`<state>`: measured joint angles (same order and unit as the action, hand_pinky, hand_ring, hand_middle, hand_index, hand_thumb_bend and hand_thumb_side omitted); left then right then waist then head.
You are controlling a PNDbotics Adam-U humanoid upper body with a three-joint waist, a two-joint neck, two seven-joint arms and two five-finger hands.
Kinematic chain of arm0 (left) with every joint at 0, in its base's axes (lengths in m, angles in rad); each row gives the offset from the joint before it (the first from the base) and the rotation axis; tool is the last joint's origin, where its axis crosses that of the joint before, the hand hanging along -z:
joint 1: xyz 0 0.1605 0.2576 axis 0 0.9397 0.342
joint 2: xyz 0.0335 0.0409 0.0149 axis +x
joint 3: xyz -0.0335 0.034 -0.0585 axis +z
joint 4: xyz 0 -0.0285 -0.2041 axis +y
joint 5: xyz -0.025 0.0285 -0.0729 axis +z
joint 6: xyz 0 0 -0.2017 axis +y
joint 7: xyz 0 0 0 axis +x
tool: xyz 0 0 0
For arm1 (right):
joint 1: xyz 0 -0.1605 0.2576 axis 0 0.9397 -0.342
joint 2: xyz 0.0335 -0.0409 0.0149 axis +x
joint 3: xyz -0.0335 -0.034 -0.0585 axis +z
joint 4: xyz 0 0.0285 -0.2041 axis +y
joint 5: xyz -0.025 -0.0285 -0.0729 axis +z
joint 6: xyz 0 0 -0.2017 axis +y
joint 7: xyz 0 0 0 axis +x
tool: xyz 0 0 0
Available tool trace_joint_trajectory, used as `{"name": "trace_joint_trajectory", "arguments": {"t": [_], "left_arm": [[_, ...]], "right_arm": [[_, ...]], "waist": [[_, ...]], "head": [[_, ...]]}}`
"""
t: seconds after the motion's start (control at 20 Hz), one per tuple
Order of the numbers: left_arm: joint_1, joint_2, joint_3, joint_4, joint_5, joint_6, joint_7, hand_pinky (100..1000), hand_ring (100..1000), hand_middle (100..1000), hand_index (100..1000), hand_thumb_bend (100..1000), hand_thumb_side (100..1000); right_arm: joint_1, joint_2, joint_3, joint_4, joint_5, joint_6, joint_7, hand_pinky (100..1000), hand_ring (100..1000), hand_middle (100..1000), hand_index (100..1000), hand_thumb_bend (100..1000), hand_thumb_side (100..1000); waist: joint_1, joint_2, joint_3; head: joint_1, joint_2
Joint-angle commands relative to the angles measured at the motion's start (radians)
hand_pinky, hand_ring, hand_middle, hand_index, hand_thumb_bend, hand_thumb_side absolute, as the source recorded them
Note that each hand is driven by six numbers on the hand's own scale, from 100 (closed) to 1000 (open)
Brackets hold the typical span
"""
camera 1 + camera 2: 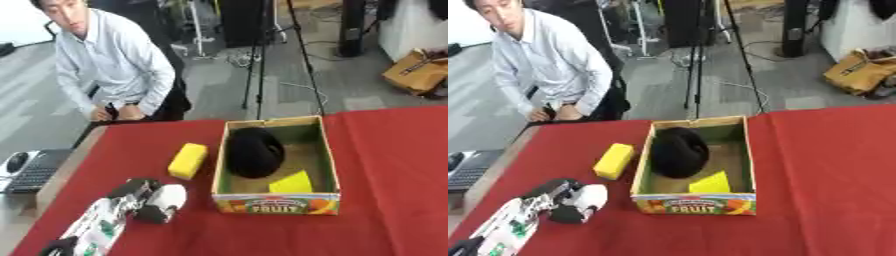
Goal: Pick up objects on the table and place them in the box.
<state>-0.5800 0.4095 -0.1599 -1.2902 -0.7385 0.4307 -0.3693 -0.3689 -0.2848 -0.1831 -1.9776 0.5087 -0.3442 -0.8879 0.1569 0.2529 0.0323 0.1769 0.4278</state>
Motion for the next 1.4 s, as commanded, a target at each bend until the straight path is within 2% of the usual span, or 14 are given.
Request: {"name": "trace_joint_trajectory", "arguments": {"t": [0.05,1.1,1.4], "left_arm": [[-0.027,0.041,0.012,-0.028,-0.005,-0.001,-0.009,1000,819,817,668,211,396],[-0.073,0.079,0.007,-0.077,-0.005,-0.007,-0.072,1000,812,804,651,188,384],[-0.110,0.098,0.003,-0.092,0.003,-0.014,-0.093,1000,811,801,641,174,380]], "right_arm": [[-0.006,-0.006,-0.004,-0.022,-0.003,-0.018,-0.019,735,698,576,562,100,932],[-0.004,-0.010,0.000,-0.022,-0.001,-0.011,-0.019,737,701,576,561,100,930],[-0.004,-0.011,0.001,-0.022,0.000,-0.011,-0.019,738,703,575,559,100,930]], "waist": [[-0.003,-0.024,0.002],[0.009,-0.032,0.013],[0.013,-0.036,0.010]], "head": [[0.000,0.005],[-0.011,0.012],[-0.012,0.013]]}}
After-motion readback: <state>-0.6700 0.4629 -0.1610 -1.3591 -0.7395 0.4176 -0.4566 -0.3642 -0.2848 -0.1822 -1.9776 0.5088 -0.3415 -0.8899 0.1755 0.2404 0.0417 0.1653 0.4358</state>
